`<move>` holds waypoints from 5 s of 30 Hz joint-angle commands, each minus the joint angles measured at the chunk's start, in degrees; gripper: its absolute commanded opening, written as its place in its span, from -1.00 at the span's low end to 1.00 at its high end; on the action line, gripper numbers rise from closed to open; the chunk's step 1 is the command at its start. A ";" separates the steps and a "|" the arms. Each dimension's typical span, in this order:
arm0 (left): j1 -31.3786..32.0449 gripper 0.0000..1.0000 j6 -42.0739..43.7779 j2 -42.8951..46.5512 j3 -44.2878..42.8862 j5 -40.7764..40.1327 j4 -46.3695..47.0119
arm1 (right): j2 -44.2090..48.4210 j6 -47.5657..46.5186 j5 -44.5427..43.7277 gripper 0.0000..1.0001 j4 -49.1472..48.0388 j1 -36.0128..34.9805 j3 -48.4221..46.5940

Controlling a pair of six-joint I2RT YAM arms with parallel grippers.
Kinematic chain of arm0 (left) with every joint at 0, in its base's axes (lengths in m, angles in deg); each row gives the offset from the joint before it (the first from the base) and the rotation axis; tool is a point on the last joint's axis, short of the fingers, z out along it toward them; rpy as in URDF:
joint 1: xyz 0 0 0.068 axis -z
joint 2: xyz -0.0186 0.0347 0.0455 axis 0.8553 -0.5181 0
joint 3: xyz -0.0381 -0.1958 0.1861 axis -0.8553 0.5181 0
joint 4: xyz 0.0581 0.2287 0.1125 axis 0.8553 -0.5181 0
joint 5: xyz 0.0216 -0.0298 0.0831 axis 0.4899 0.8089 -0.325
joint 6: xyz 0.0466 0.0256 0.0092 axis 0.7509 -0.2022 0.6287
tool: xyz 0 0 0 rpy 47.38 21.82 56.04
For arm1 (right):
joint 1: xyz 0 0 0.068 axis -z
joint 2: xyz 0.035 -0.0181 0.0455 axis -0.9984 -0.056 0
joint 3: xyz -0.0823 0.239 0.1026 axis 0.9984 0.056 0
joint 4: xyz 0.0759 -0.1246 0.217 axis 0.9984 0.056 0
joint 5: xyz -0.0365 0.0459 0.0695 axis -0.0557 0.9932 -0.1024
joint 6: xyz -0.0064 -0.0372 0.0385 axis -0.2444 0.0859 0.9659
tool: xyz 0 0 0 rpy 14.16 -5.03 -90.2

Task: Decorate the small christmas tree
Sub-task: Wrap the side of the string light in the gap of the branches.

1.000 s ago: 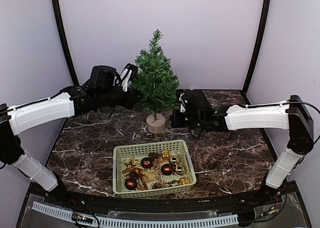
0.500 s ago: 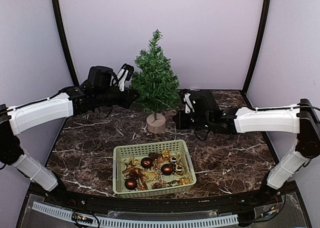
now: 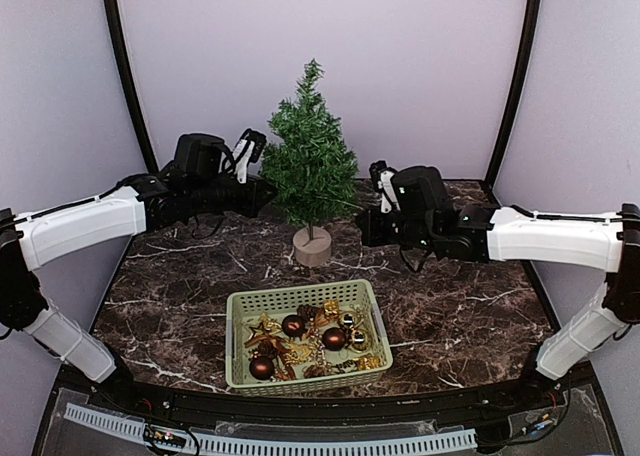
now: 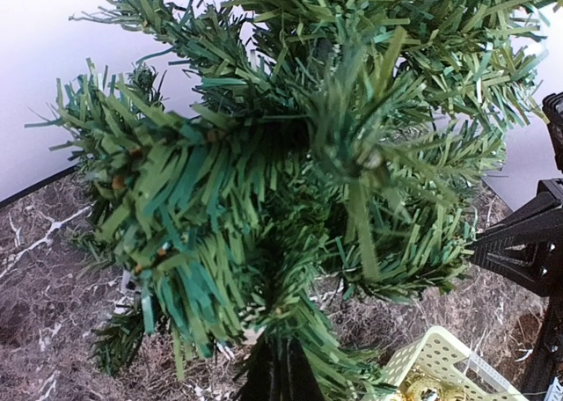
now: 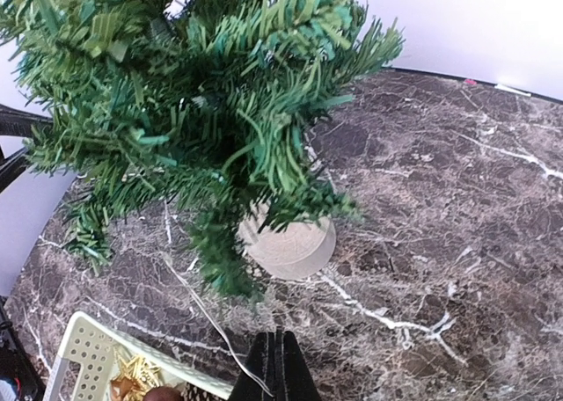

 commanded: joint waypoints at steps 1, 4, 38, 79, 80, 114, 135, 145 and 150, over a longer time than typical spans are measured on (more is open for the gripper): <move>-0.64 -1.00 0.09 2.45 1.48 -0.44 1.00 | -1.68 -2.69 -1.90 -1.00 -0.47 1.70 -2.71; -0.93 -1.00 0.05 2.55 1.96 -0.51 1.12 | -2.91 -4.02 -0.89 -1.00 -1.44 2.39 -3.61; -6.10 0.66 -5.88 8.96 13.23 11.73 8.92 | -8.22 -1.41 8.36 -1.00 -11.49 0.89 -1.92; -6.10 -1.00 -10.18 0.95 11.06 11.56 13.63 | -5.76 -13.56 -2.14 -1.00 7.16 1.01 -14.26; -6.10 -1.00 -10.11 0.97 11.12 11.26 13.57 | -6.06 -13.78 -1.64 -1.00 6.67 1.32 -14.28; -8.74 -1.00 -8.86 -0.52 10.48 10.87 14.15 | -15.40 -15.26 17.29 -0.97 -18.06 6.94 -5.40; -10.34 -1.00 -6.90 -1.81 8.54 14.19 14.11 | -0.62 -8.21 23.84 0.60 -21.91 6.57 10.37; -10.75 -1.00 -7.29 -1.82 8.56 14.69 14.27 | -3.40 -0.89 21.27 0.74 -26.96 4.48 14.16; -10.77 -1.00 -8.01 -1.90 9.08 14.74 14.81 | -8.99 2.04 18.71 0.64 -28.18 3.26 9.91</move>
